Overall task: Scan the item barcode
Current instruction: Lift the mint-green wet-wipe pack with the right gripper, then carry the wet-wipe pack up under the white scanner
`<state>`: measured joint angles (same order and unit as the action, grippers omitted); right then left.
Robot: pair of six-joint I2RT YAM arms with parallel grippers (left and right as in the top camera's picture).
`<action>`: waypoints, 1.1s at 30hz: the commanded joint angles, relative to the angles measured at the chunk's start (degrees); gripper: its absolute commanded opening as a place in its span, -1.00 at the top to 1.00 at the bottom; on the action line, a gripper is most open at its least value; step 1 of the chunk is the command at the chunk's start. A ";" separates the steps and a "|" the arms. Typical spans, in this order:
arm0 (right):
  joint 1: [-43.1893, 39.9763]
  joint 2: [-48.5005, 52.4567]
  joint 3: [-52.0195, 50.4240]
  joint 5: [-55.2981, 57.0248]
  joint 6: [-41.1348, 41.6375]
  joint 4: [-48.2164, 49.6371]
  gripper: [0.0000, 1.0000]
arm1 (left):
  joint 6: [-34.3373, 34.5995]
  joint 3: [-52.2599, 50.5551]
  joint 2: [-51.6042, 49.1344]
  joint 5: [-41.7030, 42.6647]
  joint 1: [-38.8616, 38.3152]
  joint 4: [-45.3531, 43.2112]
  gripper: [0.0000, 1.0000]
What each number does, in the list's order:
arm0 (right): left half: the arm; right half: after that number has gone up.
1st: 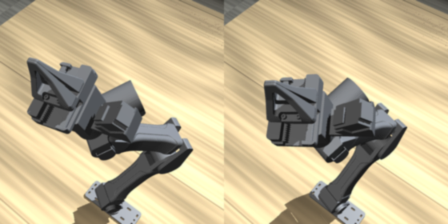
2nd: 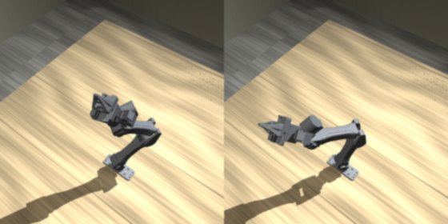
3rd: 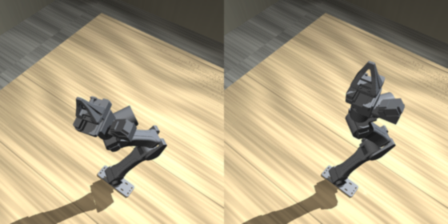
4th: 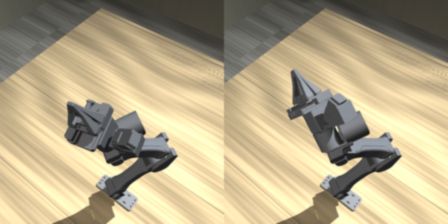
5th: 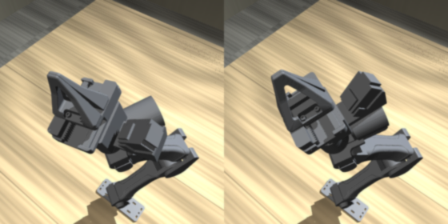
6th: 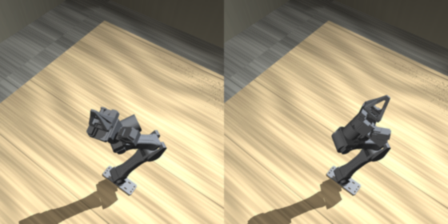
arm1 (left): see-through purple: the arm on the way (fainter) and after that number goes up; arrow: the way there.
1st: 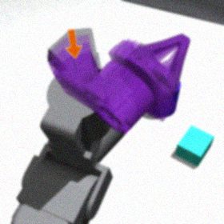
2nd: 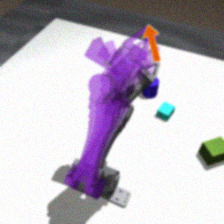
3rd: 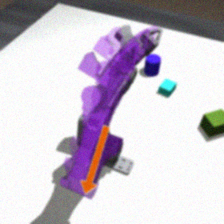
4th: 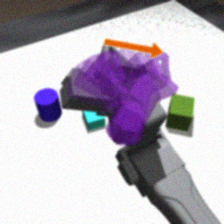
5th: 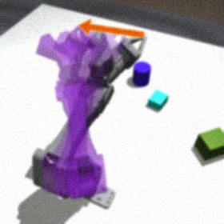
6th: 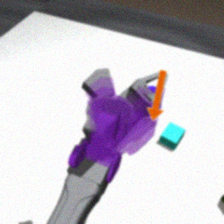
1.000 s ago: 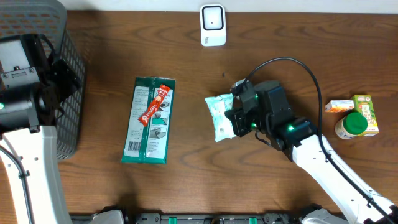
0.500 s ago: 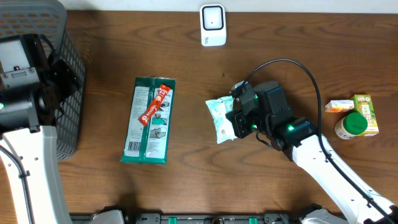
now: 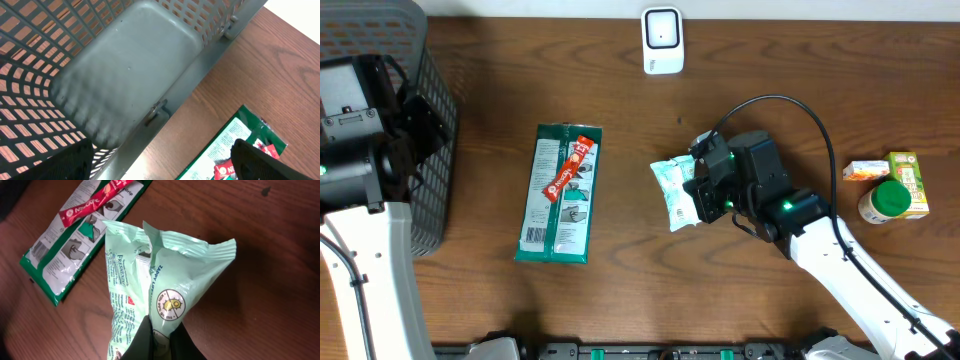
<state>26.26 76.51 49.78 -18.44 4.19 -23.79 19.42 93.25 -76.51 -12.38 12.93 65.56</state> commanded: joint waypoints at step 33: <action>-0.35 2.95 36.85 12.87 -2.14 -30.86 0.98 | -0.50 0.39 -0.22 -0.72 0.17 0.00 -0.76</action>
<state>26.26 77.60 76.03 -8.62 2.68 -49.25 19.42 93.25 -76.51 -12.40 12.93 65.54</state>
